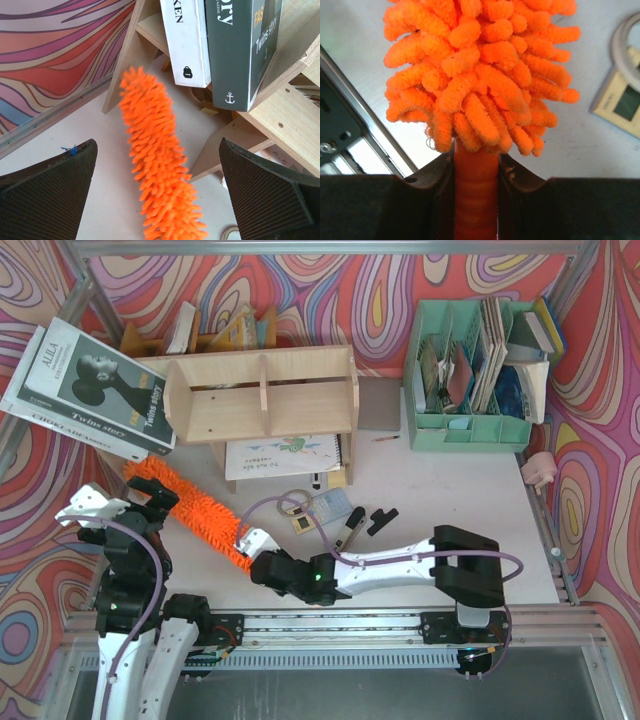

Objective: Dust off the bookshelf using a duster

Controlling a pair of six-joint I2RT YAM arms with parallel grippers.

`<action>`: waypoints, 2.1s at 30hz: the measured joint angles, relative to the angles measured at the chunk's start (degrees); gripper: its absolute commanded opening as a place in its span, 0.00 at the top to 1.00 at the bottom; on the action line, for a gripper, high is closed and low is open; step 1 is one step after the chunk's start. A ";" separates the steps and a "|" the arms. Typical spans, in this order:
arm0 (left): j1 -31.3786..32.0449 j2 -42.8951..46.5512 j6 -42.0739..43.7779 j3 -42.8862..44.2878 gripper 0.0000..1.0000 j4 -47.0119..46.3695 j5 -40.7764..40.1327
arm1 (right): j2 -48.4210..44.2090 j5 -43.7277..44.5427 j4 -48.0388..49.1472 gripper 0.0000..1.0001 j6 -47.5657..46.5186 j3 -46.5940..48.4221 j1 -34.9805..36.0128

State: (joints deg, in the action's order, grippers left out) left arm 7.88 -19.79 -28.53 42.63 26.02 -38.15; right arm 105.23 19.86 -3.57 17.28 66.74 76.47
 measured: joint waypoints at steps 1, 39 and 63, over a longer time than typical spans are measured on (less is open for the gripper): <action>0.00 0.00 0.00 0.00 0.02 0.00 0.00 | -1.01 0.46 -0.02 1.00 -0.09 0.02 0.00; -0.02 0.02 -0.02 0.00 0.02 -0.02 0.81 | 1.60 5.09 -3.17 1.00 0.20 10.80 -0.74; -0.02 0.02 -0.37 0.00 0.02 -0.02 1.31 | 3.80 3.89 -4.37 1.00 -0.26 15.21 -2.69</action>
State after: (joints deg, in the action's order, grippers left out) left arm 7.86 -19.77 -28.91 42.63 26.00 -36.84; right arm 109.03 23.75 -7.94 17.02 81.95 73.78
